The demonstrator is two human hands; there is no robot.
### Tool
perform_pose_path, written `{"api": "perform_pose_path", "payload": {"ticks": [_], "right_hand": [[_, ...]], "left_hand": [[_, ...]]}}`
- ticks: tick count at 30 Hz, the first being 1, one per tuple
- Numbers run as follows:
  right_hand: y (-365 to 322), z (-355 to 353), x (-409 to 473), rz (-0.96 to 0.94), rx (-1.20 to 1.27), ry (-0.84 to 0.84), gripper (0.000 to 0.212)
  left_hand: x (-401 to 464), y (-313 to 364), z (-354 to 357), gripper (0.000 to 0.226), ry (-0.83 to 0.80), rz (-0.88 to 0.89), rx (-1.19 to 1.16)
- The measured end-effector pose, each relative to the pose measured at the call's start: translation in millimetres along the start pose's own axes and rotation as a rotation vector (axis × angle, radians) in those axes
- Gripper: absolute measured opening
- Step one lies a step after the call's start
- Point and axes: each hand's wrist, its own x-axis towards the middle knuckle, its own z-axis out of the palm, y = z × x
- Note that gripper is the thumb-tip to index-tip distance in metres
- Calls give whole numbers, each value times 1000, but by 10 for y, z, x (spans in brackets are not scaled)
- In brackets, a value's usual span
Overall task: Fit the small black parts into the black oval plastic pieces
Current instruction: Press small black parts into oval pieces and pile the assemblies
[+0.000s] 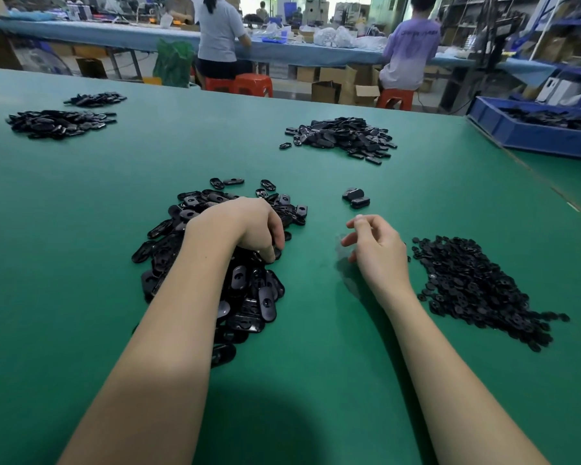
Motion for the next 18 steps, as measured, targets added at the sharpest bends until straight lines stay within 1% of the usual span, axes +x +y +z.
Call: {"api": "perform_pose_path", "payload": {"ticks": [6,10,13,18], "right_hand": [[11,-2,10,3,2,-7,25],[14,-2,9,7,3,-10,25],[9,1,11,11,8,-9,25],[9,1,9,11,6,-13,25]], "left_hand": [[18,-51,25,18,57,18,-105],[9,-77,-21,10,76,74,-195],[-3,-77,-30,6,92,77,-228],[-32,-72,-33,12,114,50,-313]]}}
